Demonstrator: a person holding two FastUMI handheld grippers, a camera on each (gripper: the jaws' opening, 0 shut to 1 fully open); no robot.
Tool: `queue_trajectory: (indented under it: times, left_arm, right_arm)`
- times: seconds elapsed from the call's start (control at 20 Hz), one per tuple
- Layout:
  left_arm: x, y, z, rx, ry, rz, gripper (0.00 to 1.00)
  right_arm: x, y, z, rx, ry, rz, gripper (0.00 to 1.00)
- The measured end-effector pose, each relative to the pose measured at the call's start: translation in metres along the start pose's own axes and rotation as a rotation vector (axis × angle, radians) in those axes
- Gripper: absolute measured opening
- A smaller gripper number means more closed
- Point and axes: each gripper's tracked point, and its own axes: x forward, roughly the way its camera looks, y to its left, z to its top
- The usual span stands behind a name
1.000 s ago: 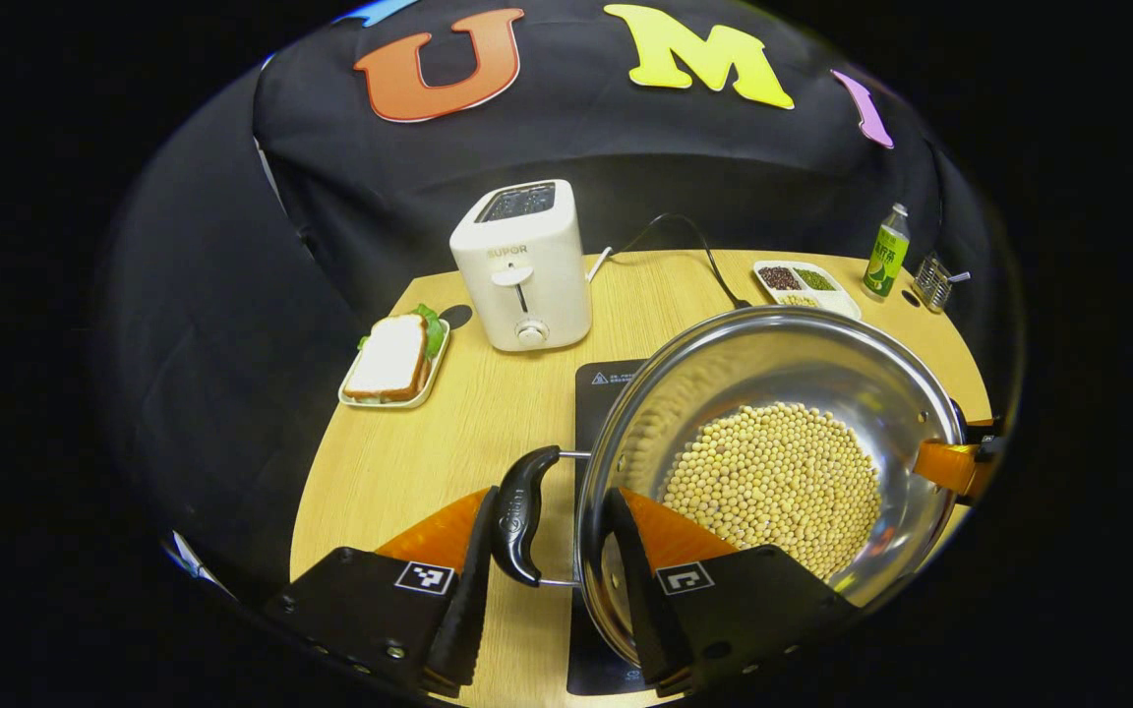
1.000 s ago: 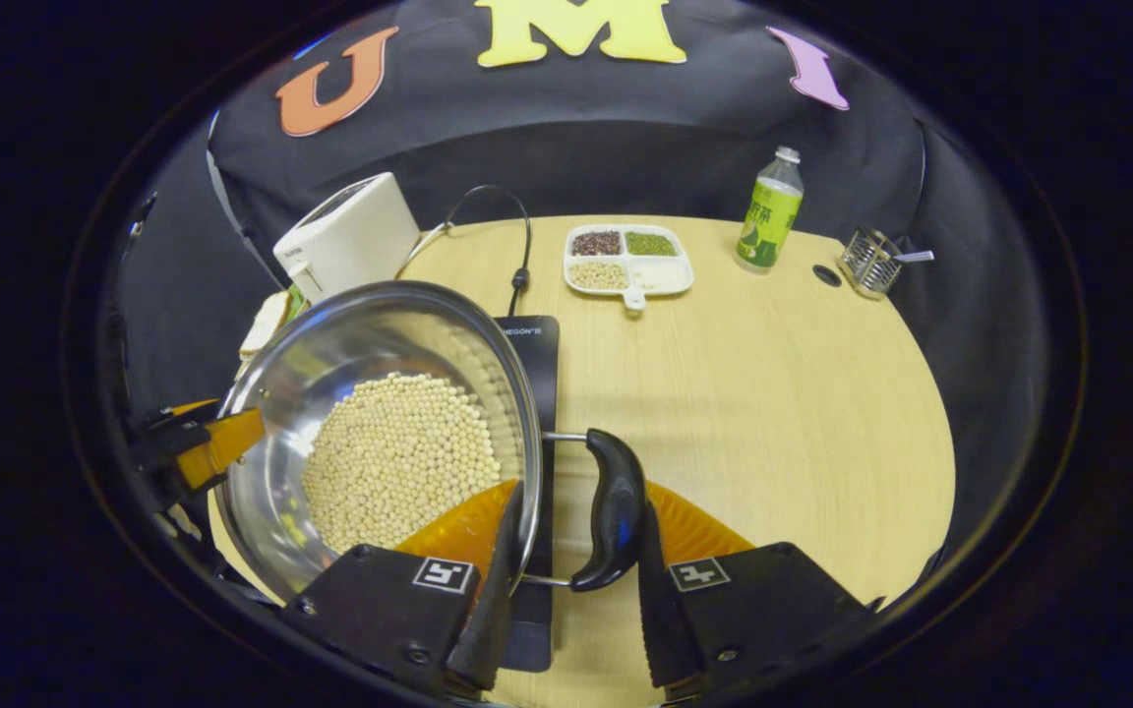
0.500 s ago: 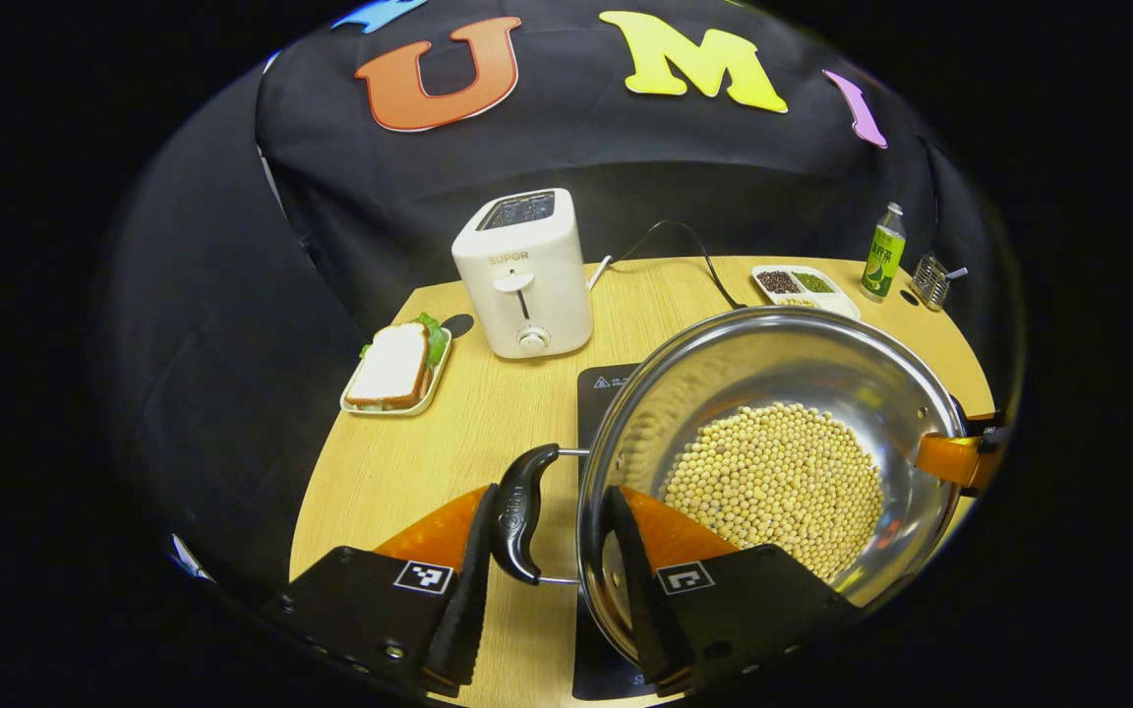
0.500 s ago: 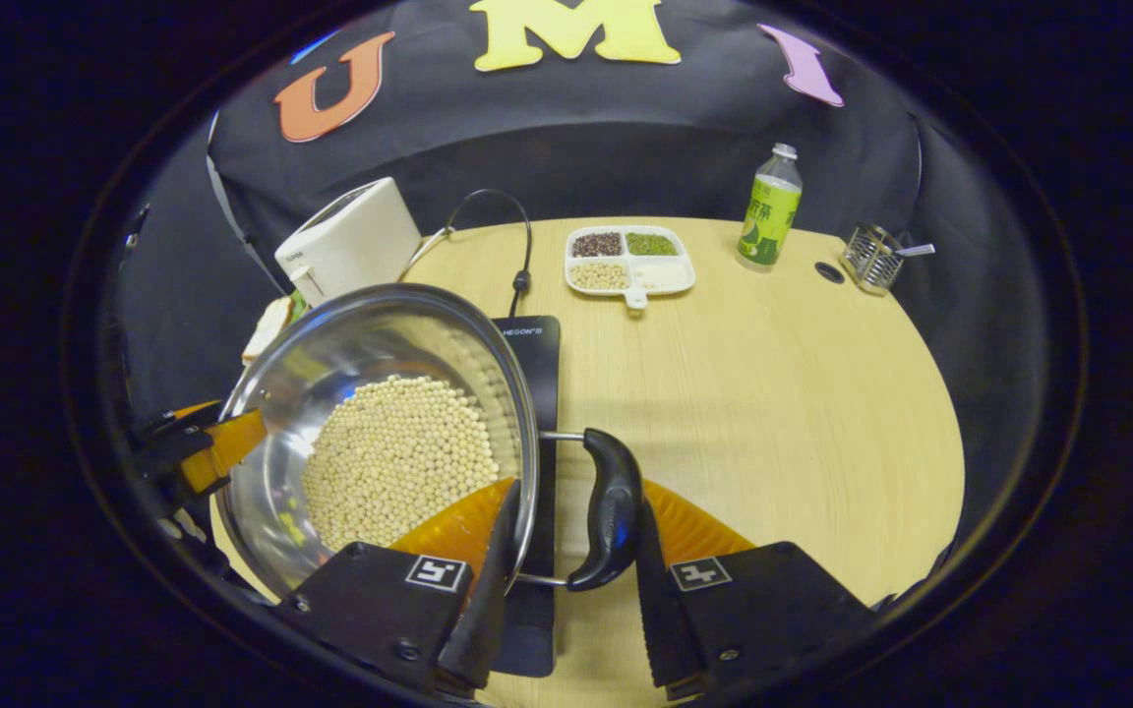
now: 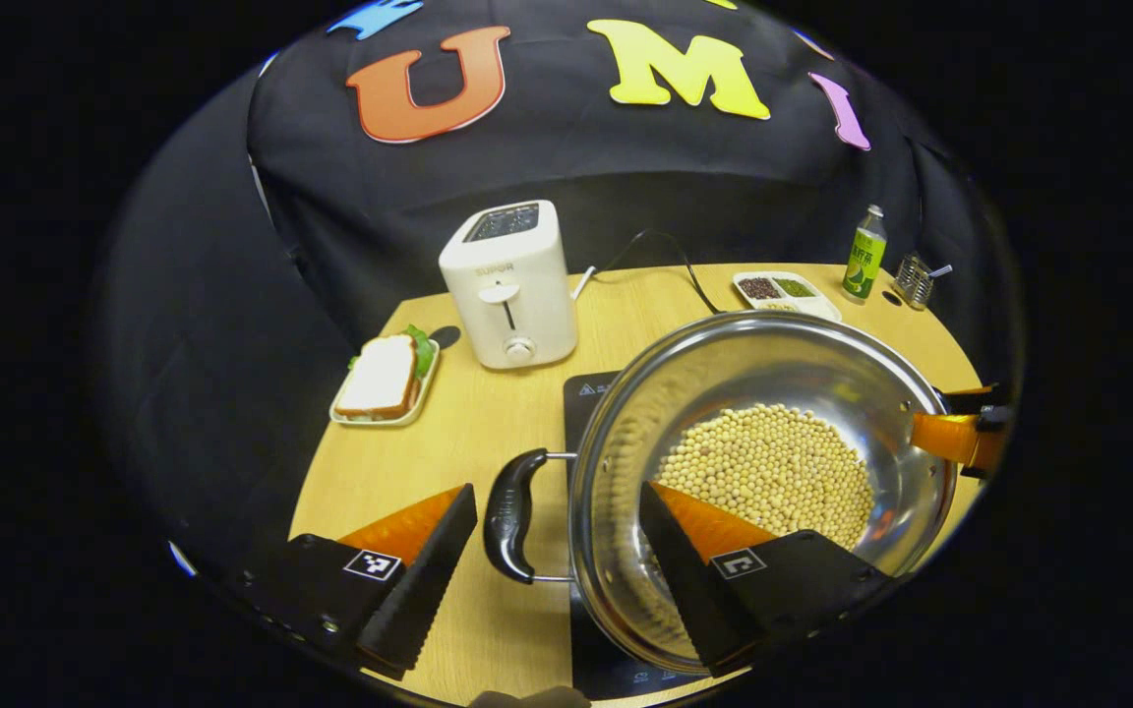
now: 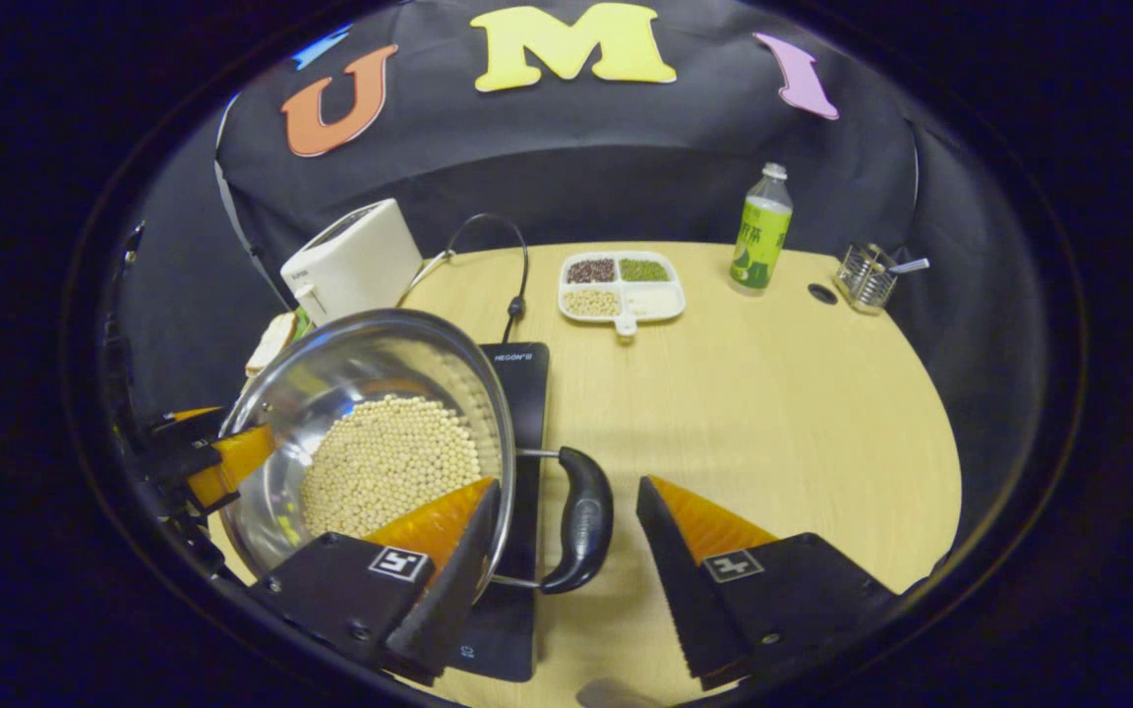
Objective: First push the handle of the pot to place it horizontally, then grasp the pot with both hands and set it on the induction cooktop.
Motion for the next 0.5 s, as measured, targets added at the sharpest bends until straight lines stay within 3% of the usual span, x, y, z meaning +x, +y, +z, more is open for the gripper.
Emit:
queue_trajectory:
  times: [0.05, 0.5]
  left_arm:
    - [-0.004, 0.004, 0.002, 0.004, -0.017, 0.014, 0.97]
    - [-0.025, -0.002, 0.021, 0.000, -0.078, 0.066, 0.97]
  right_arm:
    - [0.000, 0.003, 0.001, -0.019, -0.010, 0.011, 0.99]
    - [-0.024, -0.006, 0.020, -0.101, -0.084, 0.032, 1.00]
